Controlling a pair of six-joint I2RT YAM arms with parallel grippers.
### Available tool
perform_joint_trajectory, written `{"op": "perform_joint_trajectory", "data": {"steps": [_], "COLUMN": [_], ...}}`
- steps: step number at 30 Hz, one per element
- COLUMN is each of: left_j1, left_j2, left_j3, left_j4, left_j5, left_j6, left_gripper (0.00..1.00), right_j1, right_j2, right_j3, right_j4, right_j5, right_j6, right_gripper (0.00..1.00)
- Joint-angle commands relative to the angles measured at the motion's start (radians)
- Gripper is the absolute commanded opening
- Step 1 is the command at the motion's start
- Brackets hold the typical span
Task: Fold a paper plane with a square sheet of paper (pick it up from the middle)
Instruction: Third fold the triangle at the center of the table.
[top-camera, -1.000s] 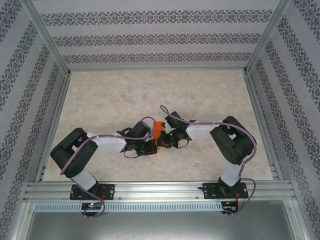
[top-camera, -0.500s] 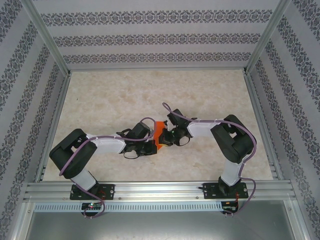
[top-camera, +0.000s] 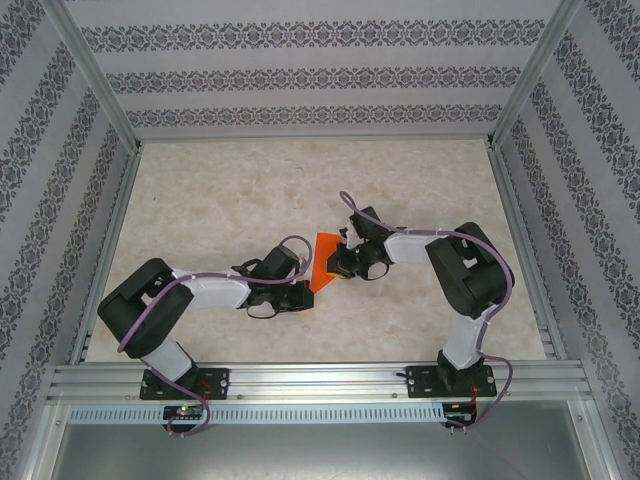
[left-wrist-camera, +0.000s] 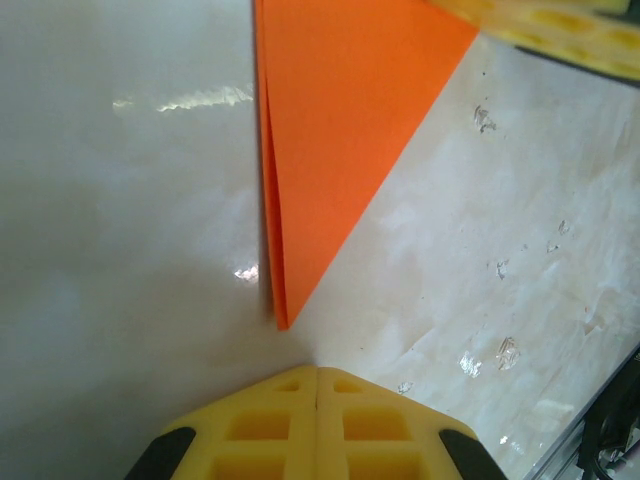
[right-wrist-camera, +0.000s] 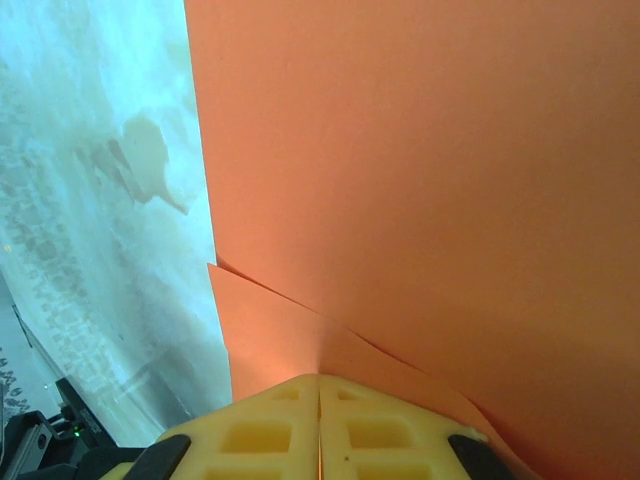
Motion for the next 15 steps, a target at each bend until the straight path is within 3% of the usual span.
{"op": "perform_joint_trajectory", "data": {"steps": [1, 7, 11, 15], "left_j1": [-0.007, -0.007, -0.004, 0.009], "left_j2": [0.048, -0.097, -0.211, -0.168], "left_j3": [-0.059, -0.023, 0.044, 0.122], "left_j4": [-0.19, -0.145, -0.181, -0.176], "left_j5": [-0.105, -0.008, -0.049, -0.075], "left_j6": [0.031, 0.043, 0.044, 0.055], "left_gripper": [0.0, 0.0, 0.0, 0.01], "right_j1": [-0.025, -0.007, 0.025, 0.04], "right_j2": [0.042, 0.028, 0.008, 0.0], "right_j3": [-0.004, -0.01, -0.064, -0.074], "right_j4": [0.001, -0.022, 0.041, 0.057], "right_j5": [0.061, 0.045, 0.029, 0.035], "right_j6": [-0.031, -0.034, 0.009, 0.022], "right_gripper": [0.09, 0.08, 0.08, 0.08]}}
